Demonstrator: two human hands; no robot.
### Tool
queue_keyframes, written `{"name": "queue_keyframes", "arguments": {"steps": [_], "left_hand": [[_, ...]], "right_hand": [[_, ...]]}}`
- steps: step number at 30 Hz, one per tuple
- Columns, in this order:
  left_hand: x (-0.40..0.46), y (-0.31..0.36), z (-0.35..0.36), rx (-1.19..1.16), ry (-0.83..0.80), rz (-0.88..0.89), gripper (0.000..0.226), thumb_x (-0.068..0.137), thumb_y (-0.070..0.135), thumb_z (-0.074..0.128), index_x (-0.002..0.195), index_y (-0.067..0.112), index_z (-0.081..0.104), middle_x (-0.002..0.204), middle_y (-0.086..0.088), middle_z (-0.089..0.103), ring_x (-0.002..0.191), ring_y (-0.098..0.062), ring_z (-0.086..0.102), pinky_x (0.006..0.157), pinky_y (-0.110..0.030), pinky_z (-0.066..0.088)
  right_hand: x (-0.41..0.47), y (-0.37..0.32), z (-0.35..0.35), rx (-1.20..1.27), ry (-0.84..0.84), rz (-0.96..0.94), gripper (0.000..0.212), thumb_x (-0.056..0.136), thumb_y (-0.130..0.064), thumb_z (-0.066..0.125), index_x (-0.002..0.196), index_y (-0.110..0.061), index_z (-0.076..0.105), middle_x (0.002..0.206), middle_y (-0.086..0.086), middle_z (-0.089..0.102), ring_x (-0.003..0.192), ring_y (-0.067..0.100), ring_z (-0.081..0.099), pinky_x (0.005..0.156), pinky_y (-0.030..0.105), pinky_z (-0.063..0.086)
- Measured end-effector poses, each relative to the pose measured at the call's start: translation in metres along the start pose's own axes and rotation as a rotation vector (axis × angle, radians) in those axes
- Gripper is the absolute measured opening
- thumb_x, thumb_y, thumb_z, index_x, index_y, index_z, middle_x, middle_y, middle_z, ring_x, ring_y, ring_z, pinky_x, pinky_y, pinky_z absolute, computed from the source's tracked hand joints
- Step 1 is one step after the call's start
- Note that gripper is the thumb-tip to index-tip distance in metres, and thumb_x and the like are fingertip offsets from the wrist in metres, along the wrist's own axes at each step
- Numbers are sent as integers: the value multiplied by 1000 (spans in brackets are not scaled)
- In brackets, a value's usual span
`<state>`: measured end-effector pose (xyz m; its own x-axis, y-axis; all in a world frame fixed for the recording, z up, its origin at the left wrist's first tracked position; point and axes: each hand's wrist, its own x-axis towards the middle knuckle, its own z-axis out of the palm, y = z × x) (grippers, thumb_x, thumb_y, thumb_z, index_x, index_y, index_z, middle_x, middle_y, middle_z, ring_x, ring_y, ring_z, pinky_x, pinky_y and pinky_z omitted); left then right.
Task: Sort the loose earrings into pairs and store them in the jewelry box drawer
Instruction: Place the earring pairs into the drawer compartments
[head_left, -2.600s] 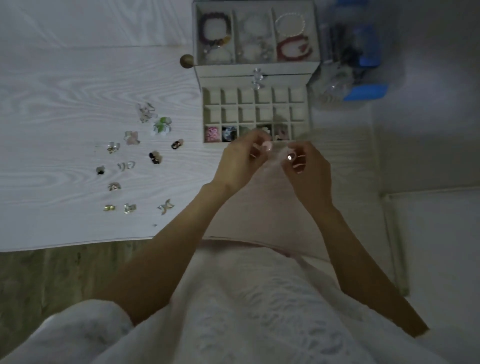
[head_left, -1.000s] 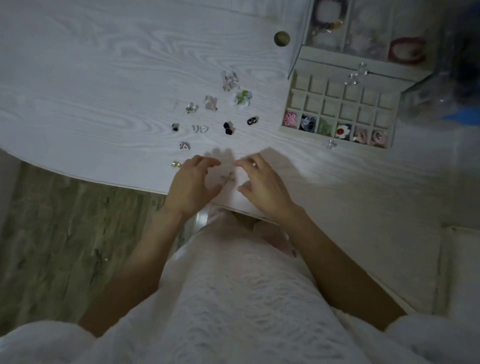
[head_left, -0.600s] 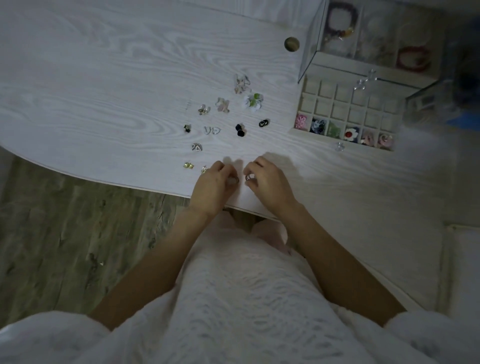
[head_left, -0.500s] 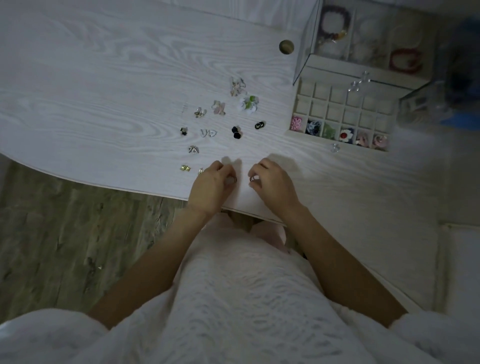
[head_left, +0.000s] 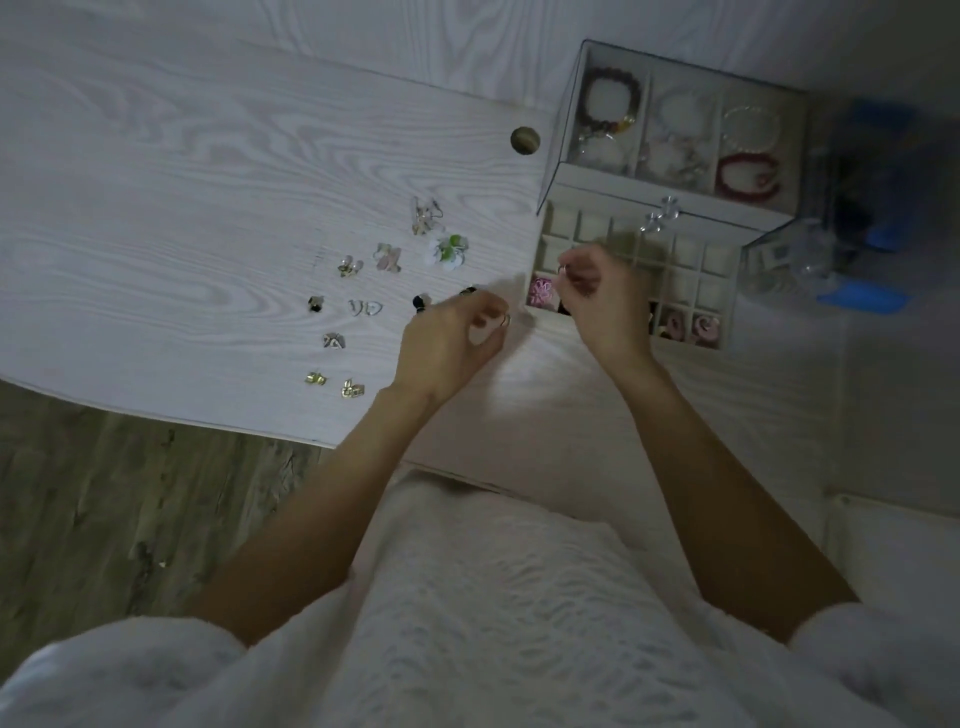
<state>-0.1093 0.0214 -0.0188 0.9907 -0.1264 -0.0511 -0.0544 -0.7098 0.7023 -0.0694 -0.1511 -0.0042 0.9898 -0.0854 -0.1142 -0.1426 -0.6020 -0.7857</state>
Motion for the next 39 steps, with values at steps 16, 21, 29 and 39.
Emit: {"name": "queue_keyframes", "arguments": {"steps": [16,21,29,39], "left_hand": [[75,9,30,119,-3,82,31,88,20,58,119,19,60,105,-5,61,90,-23,59,69,-31,48],[26,-18,-25,-24,120,1,20,89,15,58,107,17,66,94,3,64,74,-8,55,66,-16,40],[-2,-66,-76,-144,50,-329,21,89,19,59,110,19,64,97,6,66,84,-5,60,71,-4,42],[76,-53,-42,289,-155,-4,42,88,9,52,129,3,46,119,-18,55,107,-32,51,85,-31,35]], "right_hand": [[41,13,14,-191,-38,-99,19,83,-4,62,102,-6,65,97,10,68,89,21,63,78,29,50],[12,-6,14,-317,-8,-324,18,86,-5,55,101,-7,66,98,9,67,90,23,60,76,31,49],[-1,-34,66,-312,-181,-320,23,87,-3,54,107,-9,64,108,9,64,100,24,59,80,34,50],[60,-42,102,-523,-332,-230,40,84,-15,64,121,-11,50,121,10,57,102,29,57,79,38,50]]}}
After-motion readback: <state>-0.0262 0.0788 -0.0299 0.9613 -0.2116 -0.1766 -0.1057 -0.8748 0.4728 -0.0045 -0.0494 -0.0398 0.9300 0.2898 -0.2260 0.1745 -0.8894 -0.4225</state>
